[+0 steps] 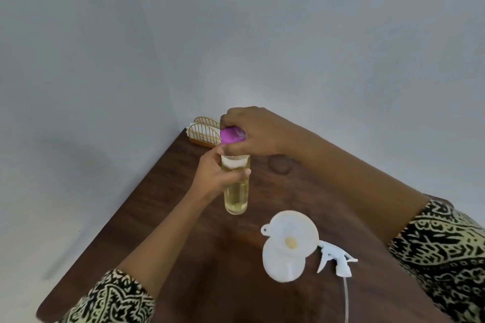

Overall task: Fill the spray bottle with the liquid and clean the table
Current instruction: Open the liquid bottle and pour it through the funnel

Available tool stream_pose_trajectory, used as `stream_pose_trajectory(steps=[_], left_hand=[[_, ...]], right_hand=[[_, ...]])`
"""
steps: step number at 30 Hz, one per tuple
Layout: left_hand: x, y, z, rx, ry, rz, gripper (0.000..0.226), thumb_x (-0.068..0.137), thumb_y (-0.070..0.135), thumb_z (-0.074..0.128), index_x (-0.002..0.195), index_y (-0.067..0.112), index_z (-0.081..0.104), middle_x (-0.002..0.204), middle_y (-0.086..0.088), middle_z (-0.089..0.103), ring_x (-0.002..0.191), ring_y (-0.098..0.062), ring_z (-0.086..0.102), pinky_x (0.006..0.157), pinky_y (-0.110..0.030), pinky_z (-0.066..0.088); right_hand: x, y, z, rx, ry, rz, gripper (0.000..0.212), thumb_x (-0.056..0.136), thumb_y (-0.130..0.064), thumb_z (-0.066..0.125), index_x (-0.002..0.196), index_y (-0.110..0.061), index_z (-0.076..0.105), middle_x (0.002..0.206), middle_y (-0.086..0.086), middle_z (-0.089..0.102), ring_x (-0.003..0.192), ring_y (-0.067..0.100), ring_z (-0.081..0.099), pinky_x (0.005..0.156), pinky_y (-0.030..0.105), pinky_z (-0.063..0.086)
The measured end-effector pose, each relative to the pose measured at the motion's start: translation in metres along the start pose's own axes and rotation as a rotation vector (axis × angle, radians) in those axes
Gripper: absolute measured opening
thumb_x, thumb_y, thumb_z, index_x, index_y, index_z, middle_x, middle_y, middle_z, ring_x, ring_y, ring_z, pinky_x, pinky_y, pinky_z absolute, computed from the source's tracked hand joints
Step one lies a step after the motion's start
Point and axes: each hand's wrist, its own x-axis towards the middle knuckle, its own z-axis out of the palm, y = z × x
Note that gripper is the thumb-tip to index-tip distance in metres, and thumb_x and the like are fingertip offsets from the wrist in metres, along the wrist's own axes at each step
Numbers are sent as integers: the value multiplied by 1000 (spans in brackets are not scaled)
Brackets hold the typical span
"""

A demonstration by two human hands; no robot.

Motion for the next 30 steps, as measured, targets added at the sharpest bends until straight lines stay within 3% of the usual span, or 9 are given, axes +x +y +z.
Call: stream_pose_trajectory(steps=[4,10,14,17,20,23,25,28,30], left_hand=[[-36,16,-10,-28,-62,99,51,56,26,80,93,-5,64,86,-24,68,80,-27,68,73,-44,56],[-74,34,-15,-17,-62,157,51,57,27,79,90,-8,63,85,-30,66,76,-24,68,69,-37,56],[-91,41,-17,-33,-52,164,49,58,25,79,89,-9,62,81,-23,67,76,-29,67,69,-40,56],[-102,47,-18,-61,-79,167,35,60,23,78,85,0,67,79,-13,70,75,-27,67,67,-37,55],[-112,51,-17,-60,-144,192,21,63,21,76,81,11,70,78,-5,72,75,-25,68,68,-36,56],[-119,52,-14,-35,-133,184,28,63,24,77,88,14,70,83,-4,72,80,-24,70,72,-35,57],[-122,51,-11,4,-93,172,46,61,27,78,98,2,67,88,-3,71,84,-17,70,75,-28,54],[-124,49,-9,30,-87,153,46,59,28,79,95,3,66,85,-5,71,79,-18,68,73,-30,55],[-126,49,-8,56,-80,146,45,57,31,79,94,8,66,84,-4,71,77,-18,68,72,-29,56]], right_hand=[[-21,-37,-8,9,9,-106,26,88,-39,61,96,-15,58,86,-6,52,70,9,45,63,22,36],[-43,-68,-16,-2,4,-205,27,89,-43,60,91,-16,55,81,-10,49,68,4,44,61,12,30],[-50,-81,-15,-17,9,-248,34,88,-46,59,96,-13,58,83,-9,49,68,0,45,61,10,29],[-56,-88,-15,54,-16,-315,35,87,-41,60,105,-11,61,97,-4,59,79,5,53,71,17,40],[-61,-97,-19,97,-88,-413,28,89,-33,60,107,-12,63,105,-3,60,88,8,54,77,15,41],[-64,-103,-30,28,-240,-482,18,88,-25,63,101,-15,69,114,-4,64,105,10,53,88,18,39],[-72,-107,-40,79,-330,-430,11,85,-26,68,91,-18,73,119,-10,65,116,5,51,95,23,42],[-82,-116,-50,284,-117,-249,19,88,-38,64,93,-22,71,111,-13,68,110,4,58,91,24,47],[-81,-121,-53,-47,-2,-130,36,91,-53,53,96,-19,66,94,-7,67,92,12,62,73,28,45]])
